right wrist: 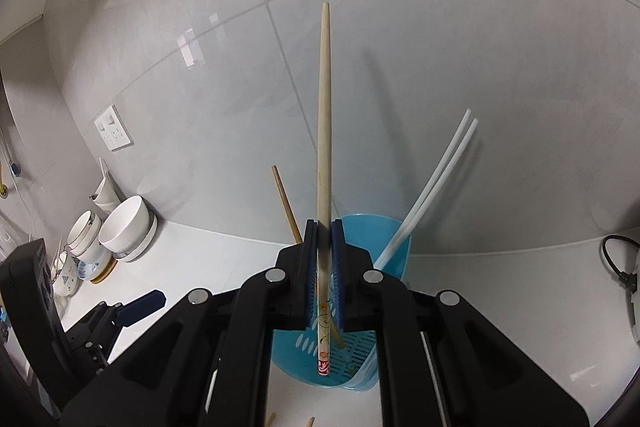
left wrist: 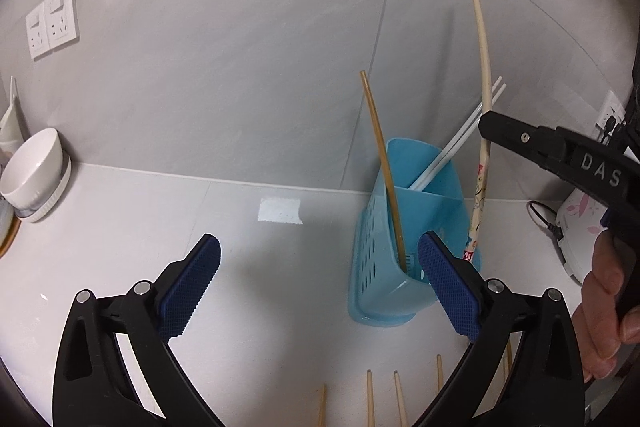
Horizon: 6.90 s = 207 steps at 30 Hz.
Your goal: Organize utensils
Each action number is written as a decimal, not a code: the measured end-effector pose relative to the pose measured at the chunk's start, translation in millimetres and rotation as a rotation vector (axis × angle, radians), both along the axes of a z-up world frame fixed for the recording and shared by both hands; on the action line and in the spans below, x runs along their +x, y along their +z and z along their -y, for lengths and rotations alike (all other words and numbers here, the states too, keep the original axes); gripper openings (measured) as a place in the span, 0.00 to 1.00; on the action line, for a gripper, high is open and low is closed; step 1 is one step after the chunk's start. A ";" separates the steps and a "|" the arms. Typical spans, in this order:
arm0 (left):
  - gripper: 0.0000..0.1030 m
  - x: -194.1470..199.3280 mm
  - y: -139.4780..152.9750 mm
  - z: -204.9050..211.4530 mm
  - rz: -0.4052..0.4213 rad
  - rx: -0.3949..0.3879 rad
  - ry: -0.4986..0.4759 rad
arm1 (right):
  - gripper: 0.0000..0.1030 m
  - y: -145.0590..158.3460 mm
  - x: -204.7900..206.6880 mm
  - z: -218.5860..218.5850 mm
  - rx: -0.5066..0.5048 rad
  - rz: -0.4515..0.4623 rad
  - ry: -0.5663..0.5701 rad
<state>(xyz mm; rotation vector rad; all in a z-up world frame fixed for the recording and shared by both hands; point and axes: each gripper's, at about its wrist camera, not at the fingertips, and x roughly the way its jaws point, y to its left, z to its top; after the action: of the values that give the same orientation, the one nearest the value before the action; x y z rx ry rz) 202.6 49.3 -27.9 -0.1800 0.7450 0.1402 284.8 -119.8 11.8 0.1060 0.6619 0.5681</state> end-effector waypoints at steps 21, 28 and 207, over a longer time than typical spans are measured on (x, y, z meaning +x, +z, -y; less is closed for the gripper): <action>0.94 4.1 -11.7 -13.8 -0.029 -0.021 0.020 | 0.09 -44.9 -9.7 -16.7 -0.094 -0.024 0.000; 0.94 6.7 -9.3 -14.1 -0.038 -0.021 0.014 | 0.35 -36.9 -14.7 -10.4 -0.104 -0.016 -0.028; 0.06 -110.8 -19.8 40.2 -0.345 -0.075 -0.100 | 0.06 -92.5 -134.4 153.2 -0.232 -0.449 -0.204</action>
<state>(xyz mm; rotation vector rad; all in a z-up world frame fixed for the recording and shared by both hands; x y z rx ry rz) 91.8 9.1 -47.7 -0.1921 1.1019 0.0477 150.4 -273.0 -80.7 0.0827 1.1347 0.2656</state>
